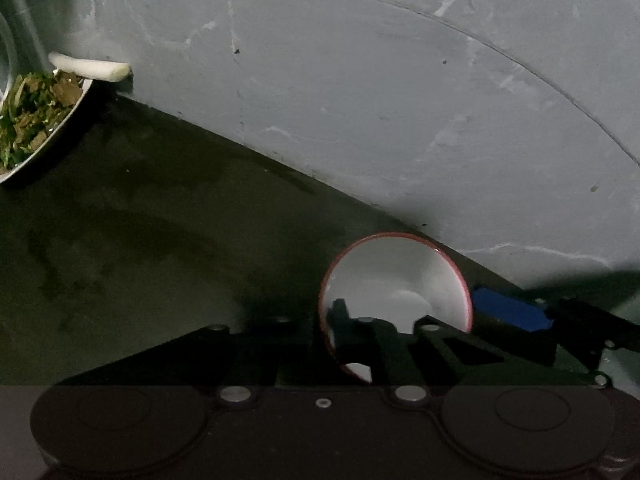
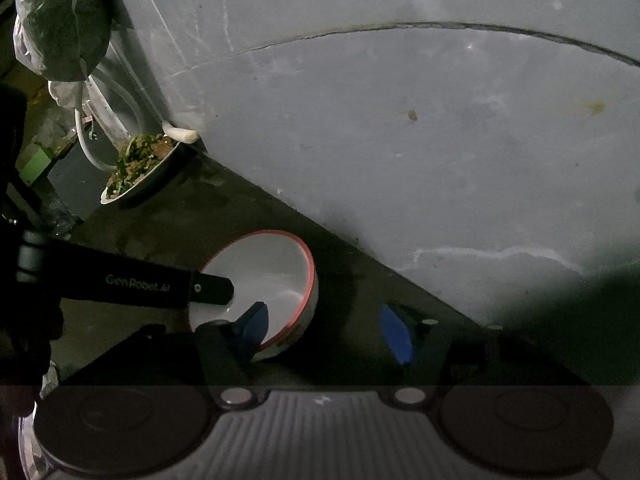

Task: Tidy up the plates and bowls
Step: 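Lift the second white bowl with the left tool and carry it toward the steel bowl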

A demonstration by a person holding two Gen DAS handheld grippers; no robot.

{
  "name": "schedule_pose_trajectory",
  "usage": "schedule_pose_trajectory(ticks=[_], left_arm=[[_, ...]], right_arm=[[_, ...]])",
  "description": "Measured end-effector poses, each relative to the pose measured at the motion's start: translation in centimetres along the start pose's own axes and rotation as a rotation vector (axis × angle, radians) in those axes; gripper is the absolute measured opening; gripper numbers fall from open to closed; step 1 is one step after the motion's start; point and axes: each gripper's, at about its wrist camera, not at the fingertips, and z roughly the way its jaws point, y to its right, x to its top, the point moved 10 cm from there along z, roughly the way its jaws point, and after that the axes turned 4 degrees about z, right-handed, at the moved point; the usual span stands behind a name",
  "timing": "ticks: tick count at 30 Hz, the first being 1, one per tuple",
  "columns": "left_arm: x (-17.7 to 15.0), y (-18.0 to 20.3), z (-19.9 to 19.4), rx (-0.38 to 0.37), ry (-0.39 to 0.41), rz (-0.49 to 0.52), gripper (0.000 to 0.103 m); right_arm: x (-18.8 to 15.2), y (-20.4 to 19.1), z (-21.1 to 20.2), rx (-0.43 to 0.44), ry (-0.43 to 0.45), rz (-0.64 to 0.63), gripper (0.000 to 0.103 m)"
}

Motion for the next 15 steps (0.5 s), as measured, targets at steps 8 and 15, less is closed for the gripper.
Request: schedule_pose_trajectory(ticks=[8,15], left_arm=[[-0.1,-0.4,-0.1,-0.010,0.016,-0.076,0.006],[-1.1,-0.6,-0.4,-0.027,0.031,-0.143,0.005]], right_arm=[[0.0,-0.6,0.6,0.043,-0.013,0.021,0.041],[-0.1,-0.8,1.0,0.080,-0.055,0.057,0.027]])
